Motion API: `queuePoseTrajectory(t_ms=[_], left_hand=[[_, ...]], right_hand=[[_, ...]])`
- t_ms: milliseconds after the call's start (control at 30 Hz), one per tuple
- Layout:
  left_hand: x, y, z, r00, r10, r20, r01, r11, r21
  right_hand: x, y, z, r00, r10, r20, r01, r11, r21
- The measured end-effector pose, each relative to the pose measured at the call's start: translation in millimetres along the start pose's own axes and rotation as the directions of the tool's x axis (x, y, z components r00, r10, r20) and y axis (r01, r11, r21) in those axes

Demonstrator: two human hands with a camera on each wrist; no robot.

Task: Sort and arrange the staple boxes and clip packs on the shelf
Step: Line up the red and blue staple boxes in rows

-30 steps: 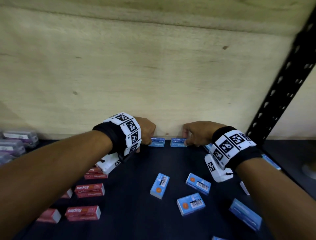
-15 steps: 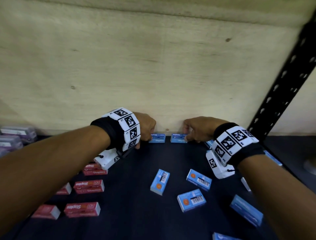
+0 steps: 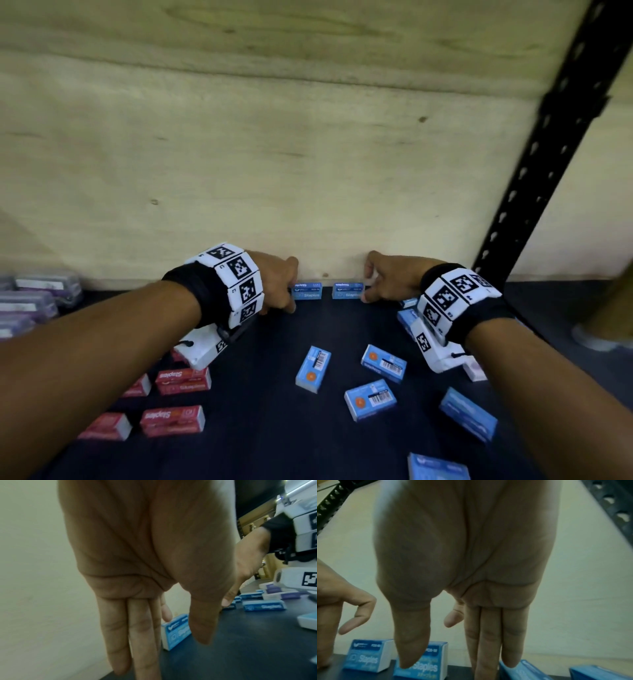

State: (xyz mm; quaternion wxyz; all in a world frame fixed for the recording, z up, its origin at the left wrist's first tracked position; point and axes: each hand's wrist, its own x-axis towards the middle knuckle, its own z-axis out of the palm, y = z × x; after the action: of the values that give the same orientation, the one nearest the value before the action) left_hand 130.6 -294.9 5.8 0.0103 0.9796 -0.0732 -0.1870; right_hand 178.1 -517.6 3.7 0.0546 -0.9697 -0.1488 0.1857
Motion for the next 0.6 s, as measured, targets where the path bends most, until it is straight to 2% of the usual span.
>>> queuePoseTrajectory(t_ms=[100,233,400,500,600], left_hand=[[-20,10,-3,0.998,0.059,0.015,-0.060,0.994,0.095],[-40,34,-1,0.992,0.116,0.058,-0.123,0.984,0.133],[-49,59,19,0.989,0.116,0.092,-0.133,0.970,0.202],[-52,67,26,0.989,0.122,0.084,-0.139,0.957,0.254],[-49,66,29,0.985,0.132,0.110,-0.154,0.964,0.216]], right_hand=[[-16,0,3,0.999,-0.054,0.007,0.054,0.998,-0.034],[-36,3,5,0.995,-0.092,-0.027,0.091,0.995,-0.049],[-58,-1,11,0.984,-0.045,0.171,0.055,0.997,-0.054],[-65,-4,18,0.979,-0.004,0.206,0.031,0.991,-0.132],[-72,-8,22,0.977,0.007,0.215,0.028,0.986,-0.162]])
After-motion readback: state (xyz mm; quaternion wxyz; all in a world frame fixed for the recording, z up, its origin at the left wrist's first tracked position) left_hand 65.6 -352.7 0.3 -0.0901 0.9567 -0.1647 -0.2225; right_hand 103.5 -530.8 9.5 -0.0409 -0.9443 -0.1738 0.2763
